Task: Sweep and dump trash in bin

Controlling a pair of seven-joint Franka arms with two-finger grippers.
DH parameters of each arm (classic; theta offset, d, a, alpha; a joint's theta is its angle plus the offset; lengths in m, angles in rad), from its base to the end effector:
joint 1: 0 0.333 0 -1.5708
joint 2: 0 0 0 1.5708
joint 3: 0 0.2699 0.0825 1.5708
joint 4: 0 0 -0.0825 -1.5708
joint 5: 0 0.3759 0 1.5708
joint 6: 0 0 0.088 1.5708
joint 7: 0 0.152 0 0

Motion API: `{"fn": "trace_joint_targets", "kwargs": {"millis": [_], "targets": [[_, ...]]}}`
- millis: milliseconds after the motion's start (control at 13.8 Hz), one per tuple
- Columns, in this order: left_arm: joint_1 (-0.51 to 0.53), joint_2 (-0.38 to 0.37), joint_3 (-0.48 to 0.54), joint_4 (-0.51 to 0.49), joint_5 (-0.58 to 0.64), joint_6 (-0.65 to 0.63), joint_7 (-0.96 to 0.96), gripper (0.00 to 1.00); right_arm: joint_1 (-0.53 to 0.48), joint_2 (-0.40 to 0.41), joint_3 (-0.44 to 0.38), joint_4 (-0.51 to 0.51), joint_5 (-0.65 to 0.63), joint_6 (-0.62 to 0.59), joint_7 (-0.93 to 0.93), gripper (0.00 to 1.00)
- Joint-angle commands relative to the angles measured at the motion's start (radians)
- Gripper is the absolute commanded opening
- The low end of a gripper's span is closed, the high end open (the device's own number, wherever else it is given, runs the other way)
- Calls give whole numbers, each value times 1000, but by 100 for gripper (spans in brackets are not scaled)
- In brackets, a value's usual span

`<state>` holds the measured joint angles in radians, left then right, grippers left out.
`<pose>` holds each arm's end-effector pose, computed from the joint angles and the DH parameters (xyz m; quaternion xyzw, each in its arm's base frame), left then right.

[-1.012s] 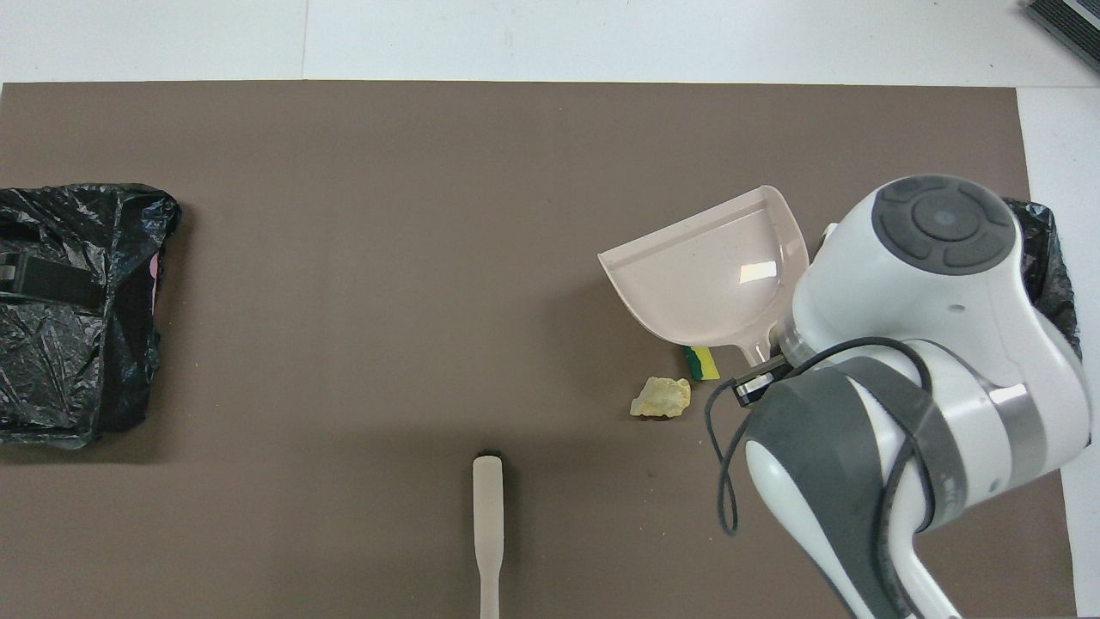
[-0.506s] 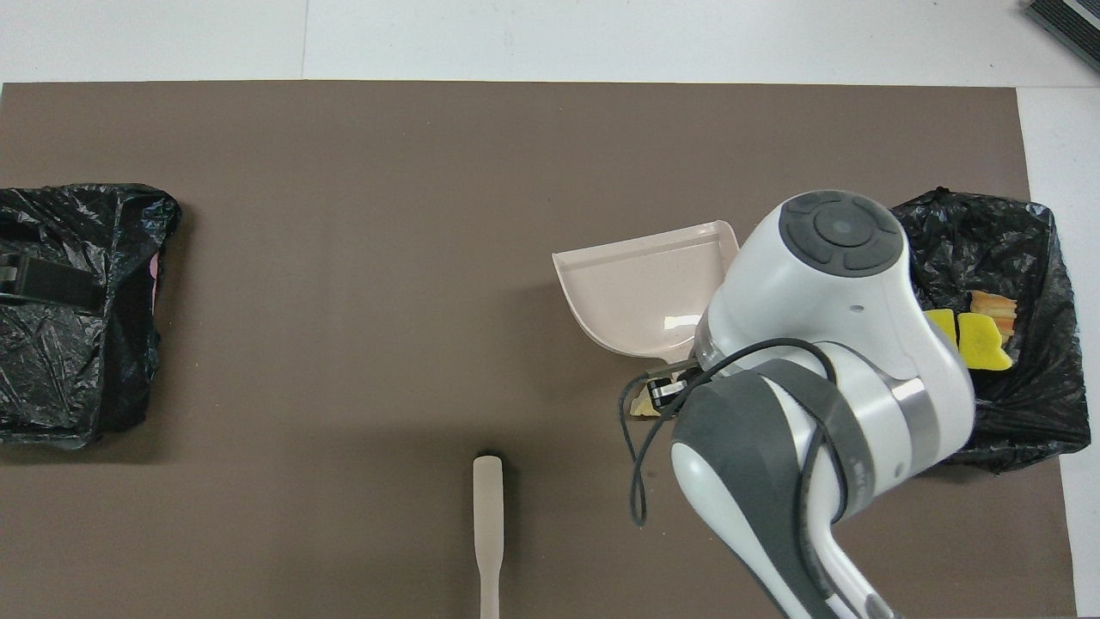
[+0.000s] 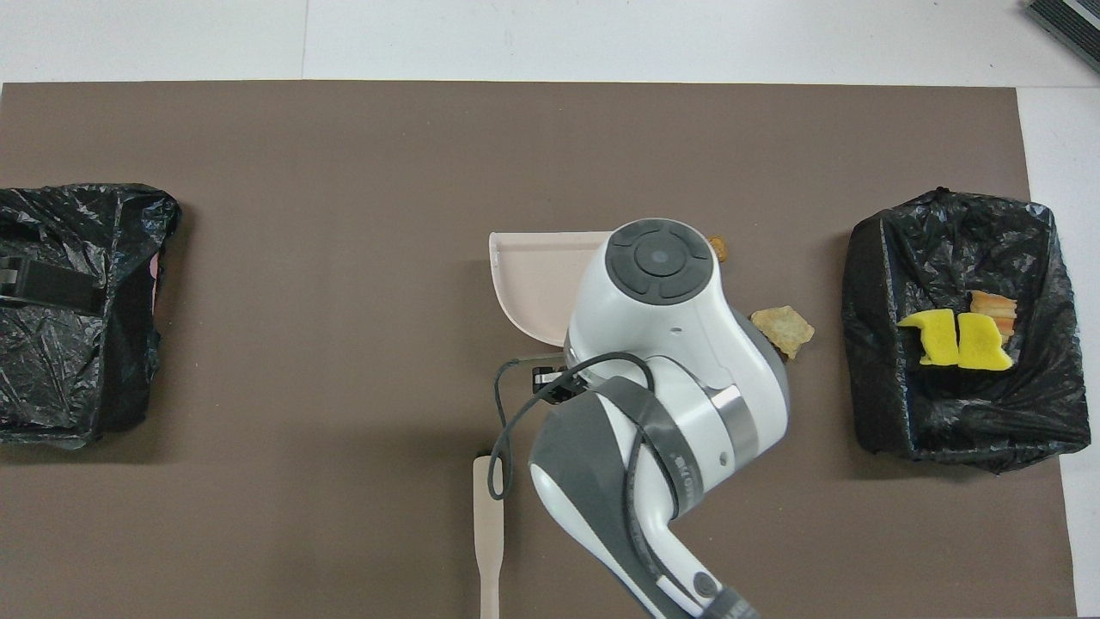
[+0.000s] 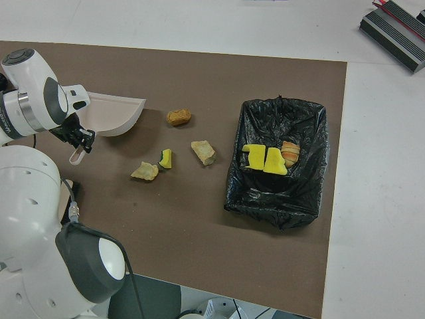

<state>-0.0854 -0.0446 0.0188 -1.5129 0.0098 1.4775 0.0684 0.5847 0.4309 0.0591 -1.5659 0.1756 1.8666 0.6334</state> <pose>0.5242 -0.0332 0.5757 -0.9977 0.0670 -0.0046 0.0045 0.4949 0.3942 0.3040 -0.9930 0.0277 0.1082 0.0374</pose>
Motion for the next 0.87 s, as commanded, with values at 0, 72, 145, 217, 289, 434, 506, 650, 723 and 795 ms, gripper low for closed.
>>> {"fn": "trace_joint_targets", "kwargs": {"millis": [0,72,145,217,289,434,506,650,723,795], "targets": [[12,-26,-2,-24,7,-9,11,100,30,138,-5,136,-7,22,31,0],[12,-26,0,-26,7,-17,10,100,38,143,-5,133,-25,29,29,0],[12,-26,0,-24,9,-19,8,100,40,143,-2,130,-30,32,31,0],[12,-26,0,-24,9,-19,8,100,40,141,-2,130,-28,31,34,0],[12,-26,0,-24,7,-16,8,100,38,140,-2,127,-34,35,22,88],[9,-26,0,-24,9,-17,8,100,47,128,-4,129,-35,39,20,100],[9,-26,0,-24,9,-16,8,100,34,103,-2,129,-28,34,19,100],[10,-26,0,-24,9,-14,8,100,32,72,-2,119,-28,13,17,100],[10,-26,0,-24,9,-14,8,100,40,59,-2,104,-30,-1,19,100],[10,-26,0,-24,9,-20,8,100,50,36,-2,80,-33,-21,23,100]]}}
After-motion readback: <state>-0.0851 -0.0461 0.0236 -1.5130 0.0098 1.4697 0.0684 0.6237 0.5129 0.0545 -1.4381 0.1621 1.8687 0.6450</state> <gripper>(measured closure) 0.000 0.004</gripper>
